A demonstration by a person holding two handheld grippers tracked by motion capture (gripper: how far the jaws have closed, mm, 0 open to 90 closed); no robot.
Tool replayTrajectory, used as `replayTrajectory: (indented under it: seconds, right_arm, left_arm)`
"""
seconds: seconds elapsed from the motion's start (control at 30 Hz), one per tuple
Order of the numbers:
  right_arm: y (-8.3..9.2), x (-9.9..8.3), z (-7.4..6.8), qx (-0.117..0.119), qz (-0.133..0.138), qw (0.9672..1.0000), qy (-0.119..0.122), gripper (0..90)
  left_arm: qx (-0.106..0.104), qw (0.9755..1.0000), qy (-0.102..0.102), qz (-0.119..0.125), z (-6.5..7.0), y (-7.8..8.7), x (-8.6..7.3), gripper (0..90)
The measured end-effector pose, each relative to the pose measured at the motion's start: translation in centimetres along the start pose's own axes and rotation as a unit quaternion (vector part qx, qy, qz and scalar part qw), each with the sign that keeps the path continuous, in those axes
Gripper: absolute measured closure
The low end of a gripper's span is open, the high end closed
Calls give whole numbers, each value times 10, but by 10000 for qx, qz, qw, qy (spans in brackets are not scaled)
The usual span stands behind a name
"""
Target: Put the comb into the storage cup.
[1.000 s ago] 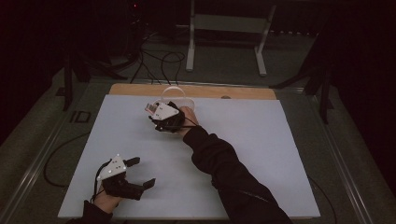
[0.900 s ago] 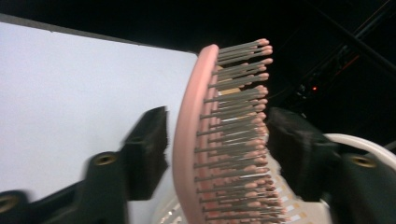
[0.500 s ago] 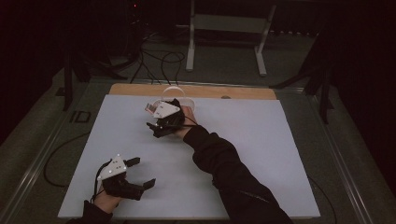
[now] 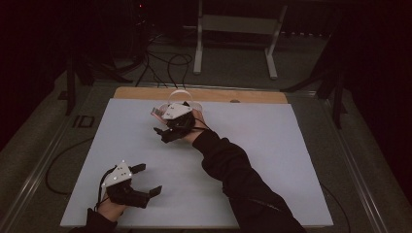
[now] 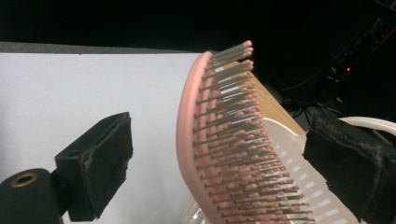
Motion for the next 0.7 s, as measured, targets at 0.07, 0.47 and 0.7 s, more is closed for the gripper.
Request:
replayTrajectory:
  seconds: [0.07,0.47,0.7]
  right_arm:
    - [1,-1,1,18,-52,10000,-30,80]
    - [12,1,9,274,-154,9984,-478,81]
    - [24,0,15,367,-145,9971,-654,82]
  left_arm:
    - [4,10000,6,0,0,0,0,0]
    - [3,10000,-5,19,1,1,0,0]
    - [20,10000,-17,25,2,2,1,0]
Point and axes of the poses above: each handheld gripper's, and its own axes: y roughly backward along the jaws, x roughly out of its top, z roughly to its right, the point moved 4 cm from there along -y, roughly forward along the jaws, and after that the axes turned 11 degrees about -x, right-handed, at the moved point
